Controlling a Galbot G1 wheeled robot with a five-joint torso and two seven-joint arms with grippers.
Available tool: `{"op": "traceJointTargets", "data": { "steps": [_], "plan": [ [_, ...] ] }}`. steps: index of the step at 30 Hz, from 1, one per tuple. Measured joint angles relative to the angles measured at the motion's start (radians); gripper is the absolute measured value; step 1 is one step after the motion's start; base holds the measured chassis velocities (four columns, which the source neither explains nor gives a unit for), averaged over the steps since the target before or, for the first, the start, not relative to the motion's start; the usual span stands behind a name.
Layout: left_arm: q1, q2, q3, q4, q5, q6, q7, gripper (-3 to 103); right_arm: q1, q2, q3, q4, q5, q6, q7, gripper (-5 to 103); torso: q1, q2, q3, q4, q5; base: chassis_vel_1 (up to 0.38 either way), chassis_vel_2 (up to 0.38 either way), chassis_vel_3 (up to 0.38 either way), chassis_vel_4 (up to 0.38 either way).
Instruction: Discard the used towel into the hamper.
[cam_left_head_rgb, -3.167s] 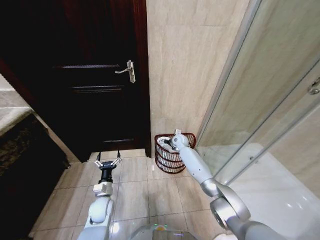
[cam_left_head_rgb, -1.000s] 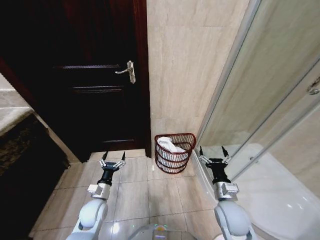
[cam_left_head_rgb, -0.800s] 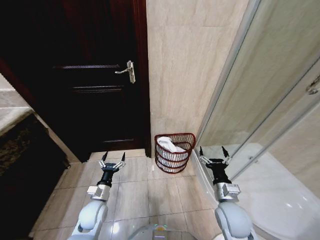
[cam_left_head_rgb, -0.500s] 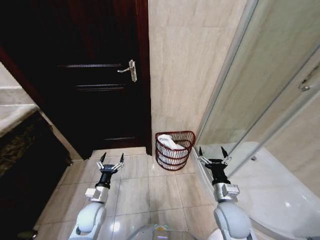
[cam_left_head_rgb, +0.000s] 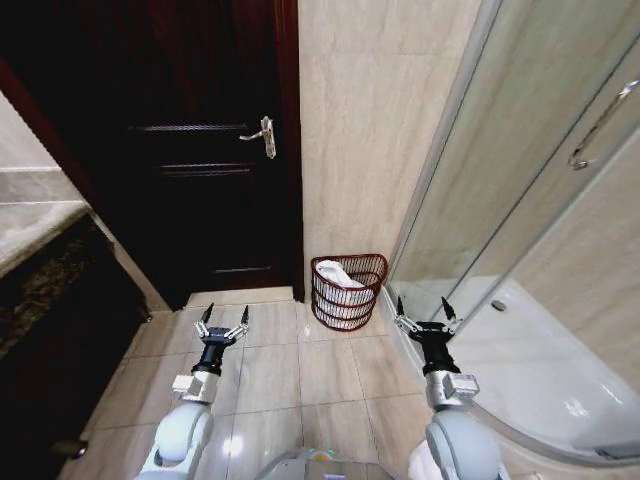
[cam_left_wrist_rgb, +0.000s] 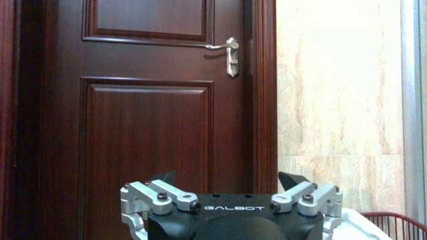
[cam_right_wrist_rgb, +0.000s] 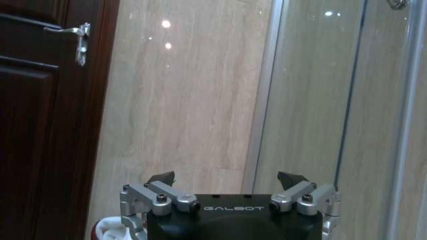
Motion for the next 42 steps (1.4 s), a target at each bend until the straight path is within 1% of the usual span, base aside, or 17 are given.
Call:
{"op": "traceJointTargets", "data": {
  "steps": [6,16,23,31,35,36,42],
  "plan": [
    [0.001,-0.001,-0.001,0.006,-0.001,-0.008,0.000,100,-0.008,0.009,-0.009,-0.005,-0.017,0.008,-0.005,100,0.000,0.000,0.000,-0.0003,0.0001,0.020,-0.042,-0.023,0.025],
    [-0.002,-0.004,-0.003,0.009,0.001,-0.011,0.000,100,-0.008,0.013,-0.020,-0.016,-0.043,-0.012,0.004,100,0.000,0.000,0.000,-0.0002,0.0002,0.000,0.000,0.000,0.000],
    [-0.013,-0.008,0.001,0.019,0.013,-0.015,0.000,100,-0.003,0.010,-0.020,-0.023,-0.042,-0.013,0.010,100,0.000,0.000,0.000,-0.0003,0.0004,0.063,0.061,-0.059,-0.061],
    [-0.022,-0.011,0.005,0.027,0.022,-0.016,0.000,100,0.005,0.008,-0.018,-0.039,-0.029,-0.002,0.011,100,0.000,0.000,0.000,-0.0002,-0.0003,0.130,0.125,-0.104,-0.120],
    [-0.025,-0.013,0.005,0.030,0.034,-0.016,-0.001,100,0.012,0.008,-0.019,-0.045,-0.019,0.002,0.019,100,0.000,0.000,0.000,-0.0002,-0.0001,0.011,0.010,-0.016,-0.006],
    [-0.025,-0.013,0.004,0.031,0.043,-0.018,-0.002,100,0.014,0.008,-0.019,-0.045,-0.016,0.003,0.025,100,0.000,0.000,0.000,-0.0002,0.0005,0.000,0.000,0.000,0.000],
    [-0.026,-0.013,0.004,0.031,0.049,-0.022,-0.009,100,0.017,0.006,-0.017,-0.045,-0.012,0.003,0.036,100,0.000,0.000,0.000,-0.0002,0.0004,0.000,0.000,0.000,0.000]
  ]
}}
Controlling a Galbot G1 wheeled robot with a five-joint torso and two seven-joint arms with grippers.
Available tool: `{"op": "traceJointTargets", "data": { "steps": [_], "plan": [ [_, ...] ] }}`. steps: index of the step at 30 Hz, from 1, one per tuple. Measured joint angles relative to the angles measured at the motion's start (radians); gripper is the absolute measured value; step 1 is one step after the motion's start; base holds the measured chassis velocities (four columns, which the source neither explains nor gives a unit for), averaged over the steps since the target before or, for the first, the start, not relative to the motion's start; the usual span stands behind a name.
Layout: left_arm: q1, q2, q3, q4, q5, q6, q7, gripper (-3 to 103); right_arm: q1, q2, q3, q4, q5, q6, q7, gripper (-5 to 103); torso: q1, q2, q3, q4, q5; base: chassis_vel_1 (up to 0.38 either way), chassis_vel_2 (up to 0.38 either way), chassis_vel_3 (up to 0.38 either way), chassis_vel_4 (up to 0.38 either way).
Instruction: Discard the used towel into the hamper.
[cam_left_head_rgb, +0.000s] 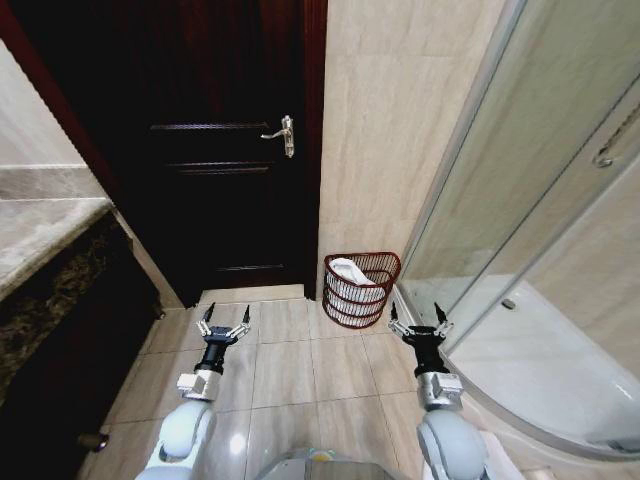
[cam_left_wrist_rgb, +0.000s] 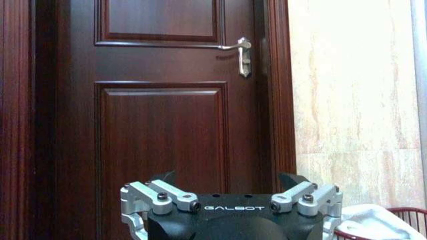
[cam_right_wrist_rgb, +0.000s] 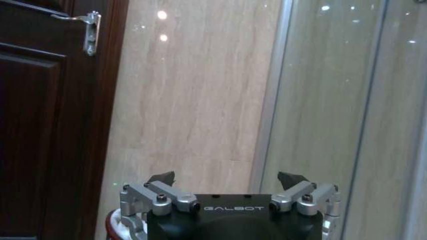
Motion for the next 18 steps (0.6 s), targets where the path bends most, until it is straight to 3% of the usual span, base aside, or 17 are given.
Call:
{"op": "traceJointTargets", "data": {
  "steps": [18],
  "plan": [
    [-0.030,0.006,0.012,0.020,0.008,0.002,-0.002,100,0.001,-0.002,0.005,0.008,0.028,-0.009,0.038,100,0.000,0.000,0.000,0.0001,-0.0003,-0.049,-0.046,-0.050,-0.051]
  ]
}}
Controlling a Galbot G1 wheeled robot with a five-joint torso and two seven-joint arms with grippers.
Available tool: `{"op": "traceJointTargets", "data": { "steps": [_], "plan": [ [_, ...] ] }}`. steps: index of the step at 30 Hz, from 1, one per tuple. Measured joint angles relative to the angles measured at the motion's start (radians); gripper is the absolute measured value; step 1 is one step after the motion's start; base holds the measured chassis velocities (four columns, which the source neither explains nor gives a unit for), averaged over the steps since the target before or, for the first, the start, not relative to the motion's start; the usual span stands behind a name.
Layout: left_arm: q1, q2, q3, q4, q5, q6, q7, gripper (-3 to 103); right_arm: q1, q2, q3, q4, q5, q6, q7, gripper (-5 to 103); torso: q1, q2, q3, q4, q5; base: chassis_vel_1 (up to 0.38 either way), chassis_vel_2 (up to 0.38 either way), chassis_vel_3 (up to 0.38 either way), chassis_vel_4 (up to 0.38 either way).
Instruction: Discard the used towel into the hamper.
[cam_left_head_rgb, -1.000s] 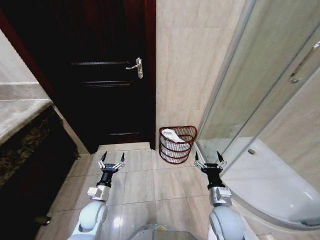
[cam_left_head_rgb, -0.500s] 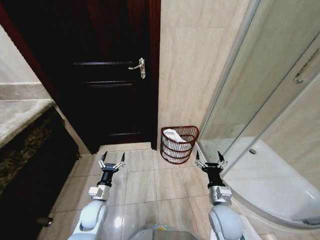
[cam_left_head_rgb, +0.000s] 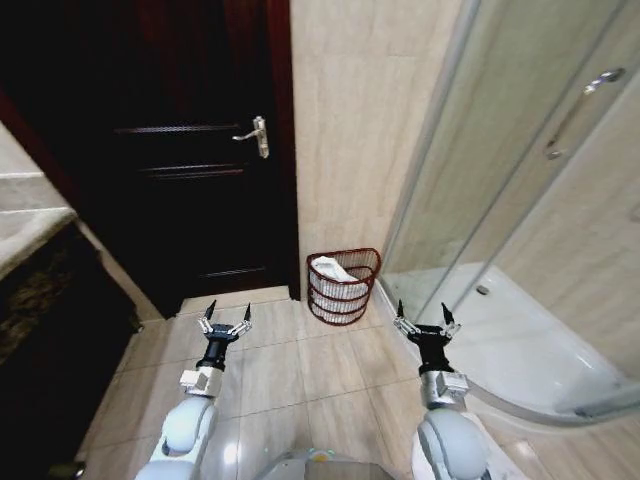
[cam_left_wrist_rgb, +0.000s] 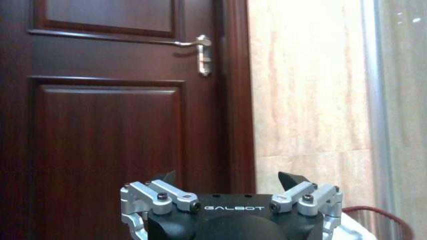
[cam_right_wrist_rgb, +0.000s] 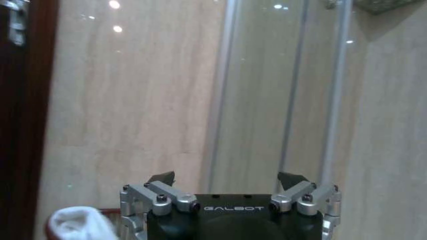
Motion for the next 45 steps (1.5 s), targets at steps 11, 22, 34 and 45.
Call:
{"op": "traceJointTargets", "data": {
  "steps": [11,22,34,45],
  "plan": [
    [-0.004,-0.006,0.000,0.001,0.001,0.002,0.001,100,-0.001,-0.005,0.004,0.005,0.008,-0.001,0.007,100,0.000,0.000,0.000,-0.0001,0.0001,-0.118,-0.106,-0.120,-0.116],
    [-0.007,-0.014,0.002,0.003,0.007,0.005,0.002,100,-0.003,-0.012,0.013,0.010,0.019,-0.004,0.013,100,0.000,0.000,0.000,-0.0002,0.0001,-0.133,-0.122,-0.127,-0.133],
    [-0.003,-0.009,-0.005,0.003,0.004,0.005,0.002,100,-0.007,-0.005,0.014,0.009,0.018,-0.002,0.017,100,0.000,0.000,0.000,-0.0001,0.0000,-0.127,-0.124,-0.130,-0.130],
    [0.000,-0.012,-0.007,0.000,0.003,0.003,0.002,100,-0.024,-0.004,0.013,0.021,0.017,0.001,0.026,100,0.000,0.000,0.000,-0.0001,-0.0001,-0.118,-0.135,-0.129,-0.129]
  ]
}}
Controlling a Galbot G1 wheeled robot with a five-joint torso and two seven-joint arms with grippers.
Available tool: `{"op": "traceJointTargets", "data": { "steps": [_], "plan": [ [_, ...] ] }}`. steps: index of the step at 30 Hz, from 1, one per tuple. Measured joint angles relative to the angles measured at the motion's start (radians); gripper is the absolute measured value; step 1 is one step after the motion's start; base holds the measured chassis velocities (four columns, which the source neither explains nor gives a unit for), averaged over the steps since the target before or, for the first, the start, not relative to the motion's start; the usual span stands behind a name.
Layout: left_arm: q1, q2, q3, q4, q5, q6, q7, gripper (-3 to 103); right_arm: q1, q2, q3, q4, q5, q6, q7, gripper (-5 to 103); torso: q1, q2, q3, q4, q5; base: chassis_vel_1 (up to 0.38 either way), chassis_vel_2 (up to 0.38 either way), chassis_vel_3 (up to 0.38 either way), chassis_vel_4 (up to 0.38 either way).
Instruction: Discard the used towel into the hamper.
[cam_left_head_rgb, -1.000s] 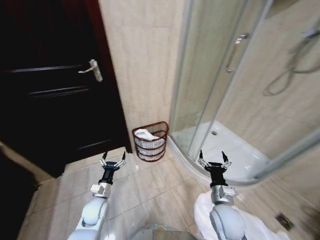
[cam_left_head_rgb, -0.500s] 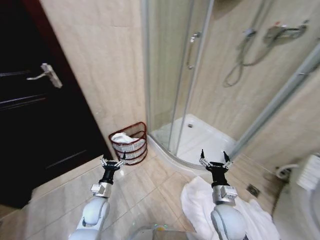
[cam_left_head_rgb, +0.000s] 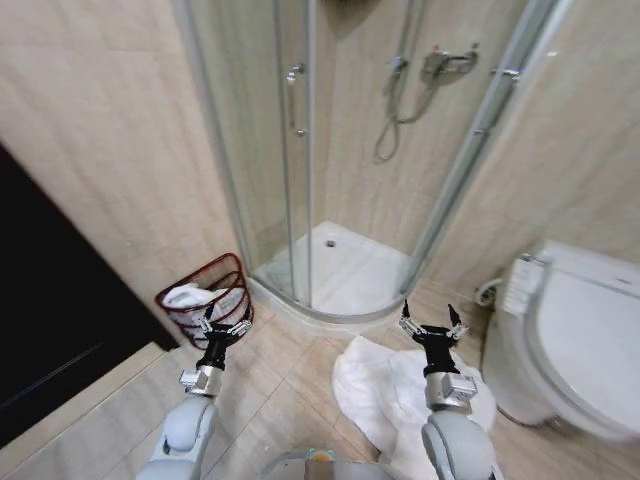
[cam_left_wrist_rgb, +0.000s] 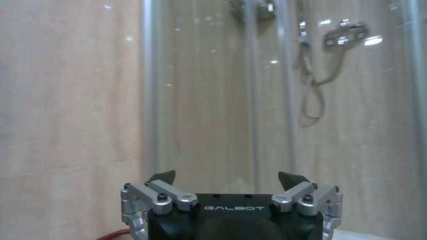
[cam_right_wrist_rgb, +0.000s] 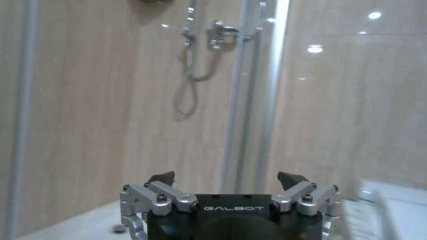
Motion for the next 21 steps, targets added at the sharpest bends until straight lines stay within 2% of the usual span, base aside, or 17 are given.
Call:
{"op": "traceJointTargets", "data": {
  "steps": [9,13,21],
  "plan": [
    [0.009,0.000,-0.003,0.002,0.000,-0.004,0.002,100,-0.003,0.003,-0.003,0.000,-0.001,0.001,0.005,100,0.000,0.000,0.000,0.0001,0.0000,-0.123,-0.118,-0.119,-0.125],
    [0.017,0.003,-0.009,0.002,-0.009,-0.006,0.026,100,-0.003,0.005,-0.004,0.000,-0.003,0.002,0.005,100,0.000,-0.001,-0.001,-0.0003,0.0000,-0.117,-0.121,-0.102,-0.115],
    [0.025,0.005,-0.012,0.011,-0.015,-0.020,0.048,100,-0.003,0.008,-0.005,-0.007,-0.004,0.006,0.005,100,-0.013,-0.030,-0.017,0.0005,0.0000,-0.027,-0.034,-0.025,-0.023]
  ]
}}
